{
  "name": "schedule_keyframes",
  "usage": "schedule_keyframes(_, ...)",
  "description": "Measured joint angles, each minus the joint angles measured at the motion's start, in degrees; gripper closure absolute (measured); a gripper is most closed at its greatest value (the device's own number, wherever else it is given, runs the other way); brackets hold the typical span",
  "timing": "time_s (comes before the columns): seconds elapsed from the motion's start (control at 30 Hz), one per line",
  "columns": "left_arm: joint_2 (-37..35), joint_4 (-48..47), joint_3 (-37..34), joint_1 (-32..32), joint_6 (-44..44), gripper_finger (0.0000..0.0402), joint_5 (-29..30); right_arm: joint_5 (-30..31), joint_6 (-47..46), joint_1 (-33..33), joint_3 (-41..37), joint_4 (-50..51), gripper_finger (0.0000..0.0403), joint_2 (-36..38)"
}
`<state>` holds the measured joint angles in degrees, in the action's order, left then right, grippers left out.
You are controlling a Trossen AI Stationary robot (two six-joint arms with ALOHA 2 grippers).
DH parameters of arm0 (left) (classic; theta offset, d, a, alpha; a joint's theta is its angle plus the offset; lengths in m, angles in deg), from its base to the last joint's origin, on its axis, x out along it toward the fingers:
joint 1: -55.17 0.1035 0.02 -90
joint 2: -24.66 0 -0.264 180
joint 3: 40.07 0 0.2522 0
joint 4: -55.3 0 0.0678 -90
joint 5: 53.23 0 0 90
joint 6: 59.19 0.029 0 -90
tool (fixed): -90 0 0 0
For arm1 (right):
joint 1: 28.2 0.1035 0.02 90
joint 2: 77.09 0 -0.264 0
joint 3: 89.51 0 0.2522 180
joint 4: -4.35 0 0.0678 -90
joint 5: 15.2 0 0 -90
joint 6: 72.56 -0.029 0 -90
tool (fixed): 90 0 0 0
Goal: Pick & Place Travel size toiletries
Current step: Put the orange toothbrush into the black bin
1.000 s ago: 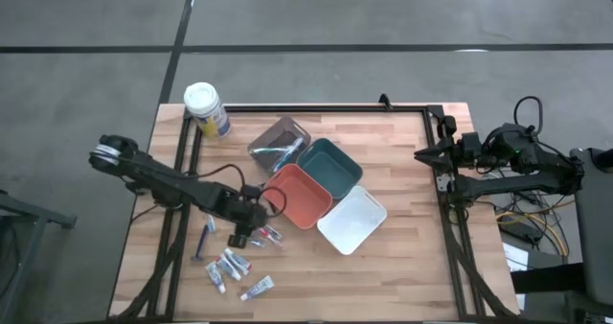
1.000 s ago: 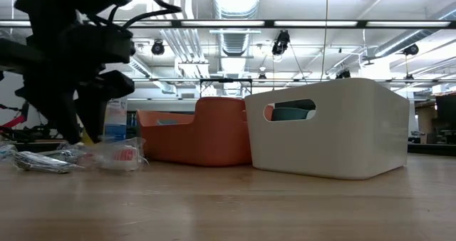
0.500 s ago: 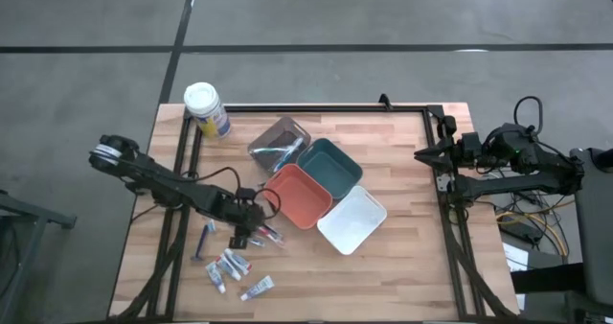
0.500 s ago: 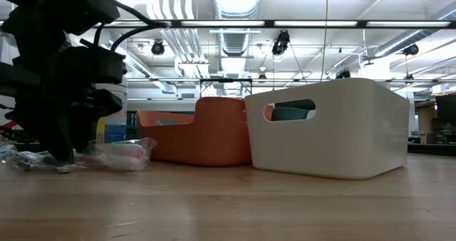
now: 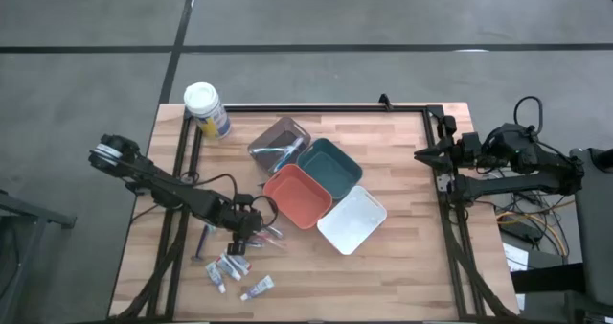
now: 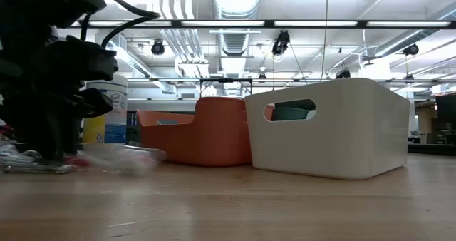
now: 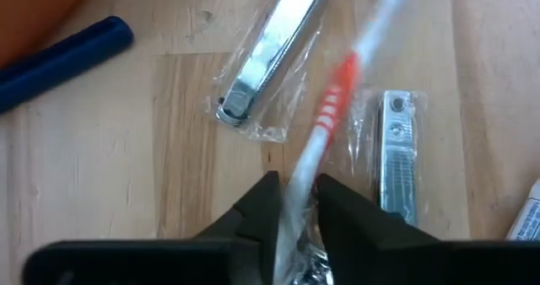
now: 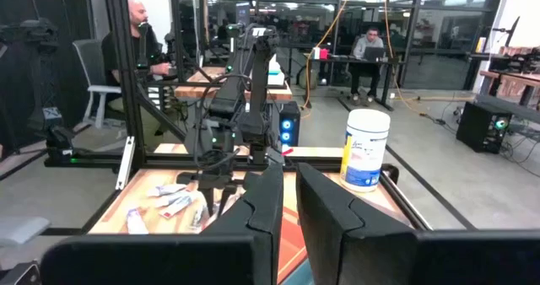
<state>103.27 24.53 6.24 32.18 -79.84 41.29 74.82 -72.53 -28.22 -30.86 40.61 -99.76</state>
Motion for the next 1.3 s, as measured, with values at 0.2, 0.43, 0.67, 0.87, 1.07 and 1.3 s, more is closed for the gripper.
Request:
schedule_keyframes(0.2,-0.07,-0.51,0.00,-0.01,0.61,0.0377,0.13,0.01,0.04,-0.01,0.00,0.00,0.0369,0.00)
schedule_keyframes(0.43,-0.73,-0.98,0.85,-0.50,0.65,0.0362,-3.39,0.00,0.06,0.00,0.00,0.00,0.0369,0.01)
schedule_keyframes(0.67,-4.11,-4.77,3.17,-1.86,0.42,0.0370,-3.72,0.01,0.04,-0.01,0.00,0.00,0.0369,0.00)
schedule_keyframes(0.87,-8.98,-5.97,3.85,-2.27,-1.65,0.0370,-3.67,-0.01,0.09,-0.01,0.00,0.00,0.0369,0.01)
schedule_keyframes(1.07,-14.06,-6.02,3.87,-2.33,-2.81,0.0367,-2.58,0.01,0.00,0.00,0.00,0.00,0.0369,0.00)
schedule_keyframes(1.3,-18.20,-5.99,3.87,-2.30,-3.95,0.0366,-0.61,0.01,0.09,0.01,0.00,0.00,0.0369,0.00)
